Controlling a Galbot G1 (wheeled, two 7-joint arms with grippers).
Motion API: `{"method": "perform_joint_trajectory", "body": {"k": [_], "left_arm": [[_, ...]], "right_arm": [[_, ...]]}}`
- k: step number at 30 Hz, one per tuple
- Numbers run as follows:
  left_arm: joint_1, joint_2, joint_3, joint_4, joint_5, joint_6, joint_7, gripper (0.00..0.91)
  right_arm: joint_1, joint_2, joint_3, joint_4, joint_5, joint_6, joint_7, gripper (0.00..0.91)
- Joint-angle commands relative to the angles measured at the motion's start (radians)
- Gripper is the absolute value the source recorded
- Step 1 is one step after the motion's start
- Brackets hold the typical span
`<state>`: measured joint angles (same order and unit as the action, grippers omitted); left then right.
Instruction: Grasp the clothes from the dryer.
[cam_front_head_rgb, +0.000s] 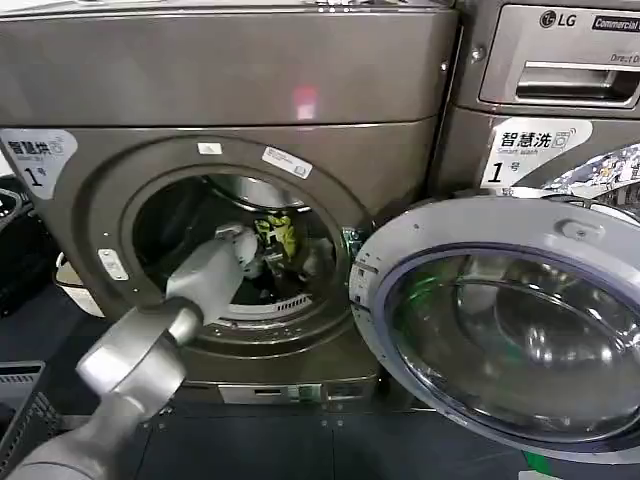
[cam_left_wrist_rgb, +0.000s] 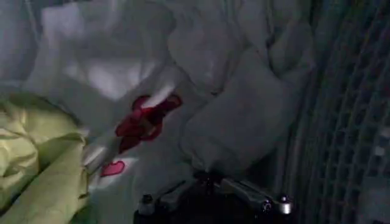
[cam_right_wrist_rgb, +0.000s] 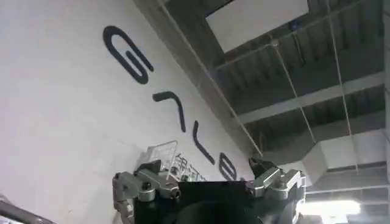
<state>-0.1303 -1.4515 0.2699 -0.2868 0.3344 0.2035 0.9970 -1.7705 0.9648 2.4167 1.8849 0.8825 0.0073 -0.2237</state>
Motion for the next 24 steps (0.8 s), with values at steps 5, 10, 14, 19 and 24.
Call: {"method": "perform_joint_trajectory", "body": {"k": [5, 10, 14, 19, 24], "left_arm": [[0.137, 0.038, -0.205, -0.213, -0.264, 0.025, -0.356, 0.0], [0.177, 0.038, -0.285, -0.283, -0.35, -0.024, -0.518, 0.0], [0.221, 0.036, -0.349, -0.343, -0.391, -0.055, -0.631, 0.0], [0.299, 0.036, -0.405, -0.451, -0.433, -0.115, -0.789, 0.0], [0.357, 0.027, -0.471, -0.542, -0.451, -0.205, -0.955, 0.0]], "right_arm": [[0.003, -0.007, -0.007, 0.0, 0.0, -0.001, 0.001, 0.907], [0.012, -0.018, -0.02, 0.0, -0.002, -0.002, 0.003, 0.907], [0.016, -0.022, -0.029, -0.007, -0.005, -0.001, 0.002, 0.907], [0.023, -0.023, -0.046, 0.004, -0.008, -0.002, 0.003, 0.907], [0.022, -0.021, -0.047, 0.009, -0.007, -0.001, 0.003, 0.907]]}}
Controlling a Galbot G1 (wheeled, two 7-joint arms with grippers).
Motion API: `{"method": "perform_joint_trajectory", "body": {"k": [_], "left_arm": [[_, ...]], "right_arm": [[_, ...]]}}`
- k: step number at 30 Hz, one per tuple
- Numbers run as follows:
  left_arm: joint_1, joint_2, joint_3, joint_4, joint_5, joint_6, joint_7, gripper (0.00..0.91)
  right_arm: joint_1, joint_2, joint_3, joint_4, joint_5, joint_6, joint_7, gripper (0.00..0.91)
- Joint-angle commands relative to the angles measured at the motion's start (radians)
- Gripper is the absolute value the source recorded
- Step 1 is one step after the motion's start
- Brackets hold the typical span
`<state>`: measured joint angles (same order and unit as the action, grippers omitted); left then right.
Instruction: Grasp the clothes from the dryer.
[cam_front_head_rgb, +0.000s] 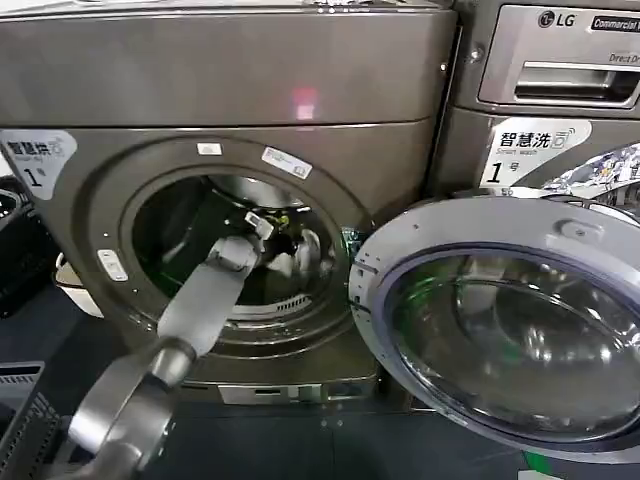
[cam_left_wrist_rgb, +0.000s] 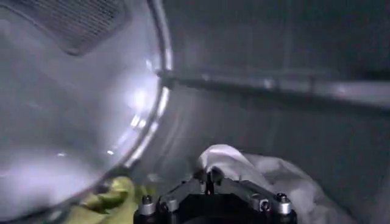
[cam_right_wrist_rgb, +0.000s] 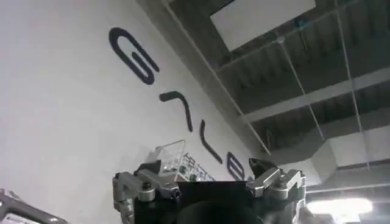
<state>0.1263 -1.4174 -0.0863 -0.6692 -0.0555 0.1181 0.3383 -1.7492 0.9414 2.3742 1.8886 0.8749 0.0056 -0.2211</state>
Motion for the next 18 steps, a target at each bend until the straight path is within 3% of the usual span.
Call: {"method": "perform_joint_trajectory", "body": {"k": [1, 8, 18], "left_arm": [[0.108, -0.013, -0.137, -0.174, -0.052, -0.132, -0.322, 0.0], [0.132, -0.026, -0.209, -0.234, -0.002, -0.216, -0.482, 0.0], [0.184, -0.053, -0.26, -0.311, 0.06, -0.238, -0.557, 0.0]], "right_arm": [[0.0, 0.003, -0.006, 0.007, 0.001, 0.001, 0.0, 0.907], [0.003, 0.01, -0.014, 0.017, 0.002, 0.002, 0.002, 0.907], [-0.001, 0.008, -0.003, 0.012, 0.001, 0.001, 0.013, 0.907]]}}
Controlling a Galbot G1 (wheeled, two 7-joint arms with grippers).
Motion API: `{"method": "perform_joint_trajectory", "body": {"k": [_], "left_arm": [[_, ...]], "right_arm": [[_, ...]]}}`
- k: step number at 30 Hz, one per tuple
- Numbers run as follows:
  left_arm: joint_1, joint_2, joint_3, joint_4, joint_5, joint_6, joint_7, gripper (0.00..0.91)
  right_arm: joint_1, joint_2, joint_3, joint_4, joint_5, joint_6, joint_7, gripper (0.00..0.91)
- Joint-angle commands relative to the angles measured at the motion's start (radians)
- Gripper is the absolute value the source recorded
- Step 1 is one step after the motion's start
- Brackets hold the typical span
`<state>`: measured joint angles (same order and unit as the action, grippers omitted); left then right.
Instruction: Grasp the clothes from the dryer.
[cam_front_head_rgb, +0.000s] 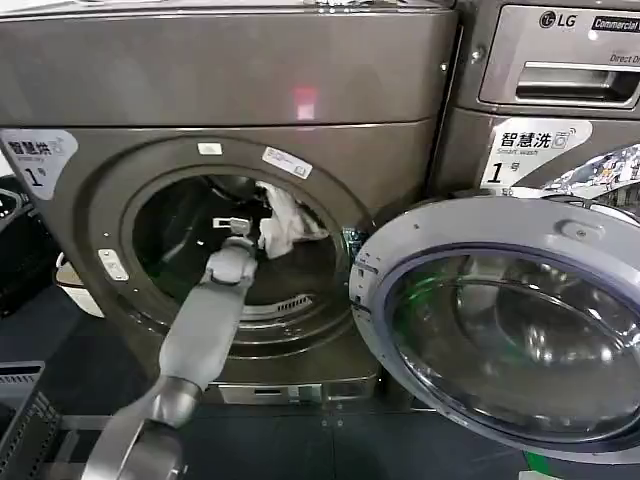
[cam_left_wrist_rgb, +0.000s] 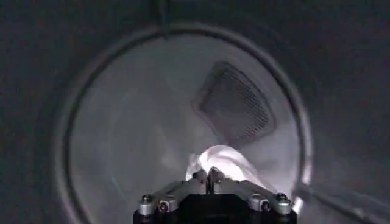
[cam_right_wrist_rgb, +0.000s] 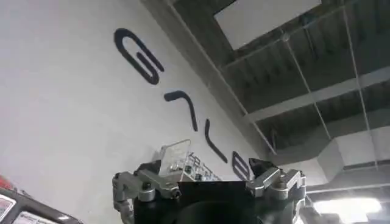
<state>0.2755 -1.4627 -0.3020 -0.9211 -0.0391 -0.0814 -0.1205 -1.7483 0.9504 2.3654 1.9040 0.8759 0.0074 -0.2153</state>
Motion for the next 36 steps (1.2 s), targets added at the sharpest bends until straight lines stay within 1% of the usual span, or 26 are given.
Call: {"method": "perform_joint_trajectory", "body": {"k": [1, 8, 12, 15, 30, 36], "left_arm": [[0.041, -0.01, -0.042, -0.059, 0.053, -0.041, -0.095, 0.0], [0.051, -0.024, -0.043, -0.053, 0.063, -0.04, -0.084, 0.0], [0.053, -0.024, -0.045, -0.045, 0.061, -0.034, -0.079, 0.0], [0.055, -0.02, -0.041, -0.04, 0.059, -0.023, -0.068, 0.0], [0.064, -0.03, -0.034, -0.045, 0.057, -0.02, -0.048, 0.0], [0.066, -0.031, -0.035, -0.043, 0.058, -0.023, -0.038, 0.0]], "right_arm": [[-0.002, -0.001, 0.007, -0.005, -0.006, -0.002, 0.011, 0.907], [-0.007, -0.003, 0.018, -0.013, -0.019, -0.005, 0.029, 0.907], [-0.009, -0.001, 0.024, -0.008, -0.019, -0.022, 0.029, 0.907], [-0.01, -0.006, 0.022, -0.011, -0.013, -0.004, 0.031, 0.907], [-0.018, -0.011, 0.035, -0.01, -0.013, -0.001, 0.022, 0.907], [-0.021, -0.014, 0.044, -0.013, -0.013, 0.004, 0.034, 0.907]]}}
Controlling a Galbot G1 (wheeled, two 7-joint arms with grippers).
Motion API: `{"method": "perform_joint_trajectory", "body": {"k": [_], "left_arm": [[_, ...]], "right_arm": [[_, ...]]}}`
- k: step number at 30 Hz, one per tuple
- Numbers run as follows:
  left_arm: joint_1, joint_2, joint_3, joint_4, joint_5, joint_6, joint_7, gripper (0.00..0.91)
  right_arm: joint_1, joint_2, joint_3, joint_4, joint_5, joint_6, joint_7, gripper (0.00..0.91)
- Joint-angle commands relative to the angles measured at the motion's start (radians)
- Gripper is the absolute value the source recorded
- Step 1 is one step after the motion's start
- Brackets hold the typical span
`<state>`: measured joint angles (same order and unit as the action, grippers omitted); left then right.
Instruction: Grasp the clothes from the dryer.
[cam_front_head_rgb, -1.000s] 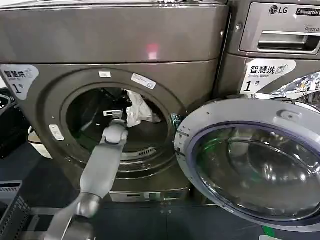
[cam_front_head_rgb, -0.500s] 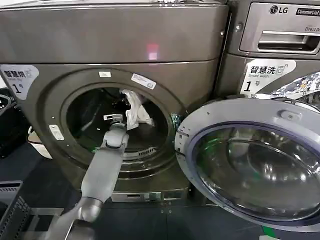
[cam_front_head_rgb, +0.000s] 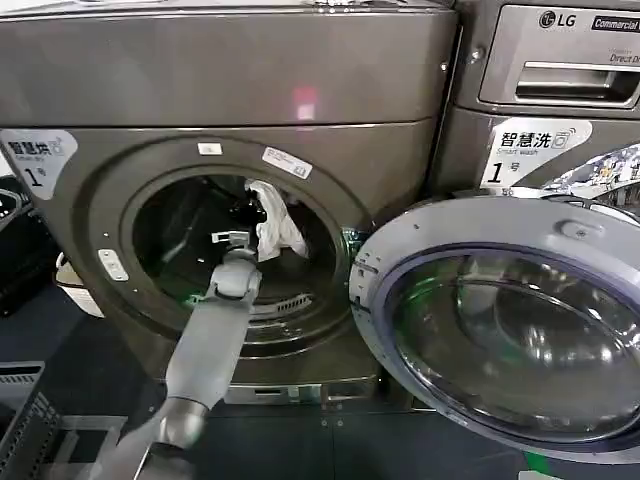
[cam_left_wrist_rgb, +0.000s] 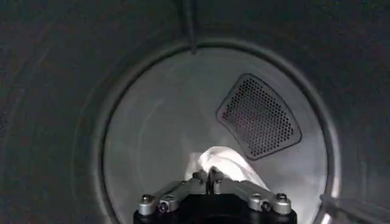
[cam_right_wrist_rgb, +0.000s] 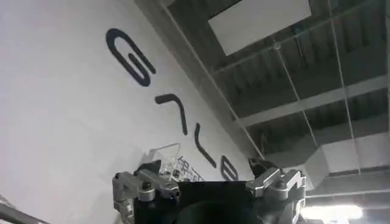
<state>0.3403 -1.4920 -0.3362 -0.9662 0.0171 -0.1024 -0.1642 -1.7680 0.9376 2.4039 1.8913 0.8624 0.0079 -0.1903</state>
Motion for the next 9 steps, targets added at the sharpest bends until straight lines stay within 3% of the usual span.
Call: {"method": "perform_joint_trajectory", "body": {"k": [1, 9], "left_arm": [[0.002, -0.002, -0.001, 0.003, 0.002, -0.002, 0.007, 0.0], [-0.001, -0.003, -0.005, 0.005, 0.004, -0.004, 0.01, 0.0]], "right_arm": [[-0.003, 0.0, 0.006, -0.001, 0.0, 0.004, 0.007, 0.907], [-0.004, 0.002, 0.008, -0.002, 0.0, 0.002, 0.003, 0.907]]}}
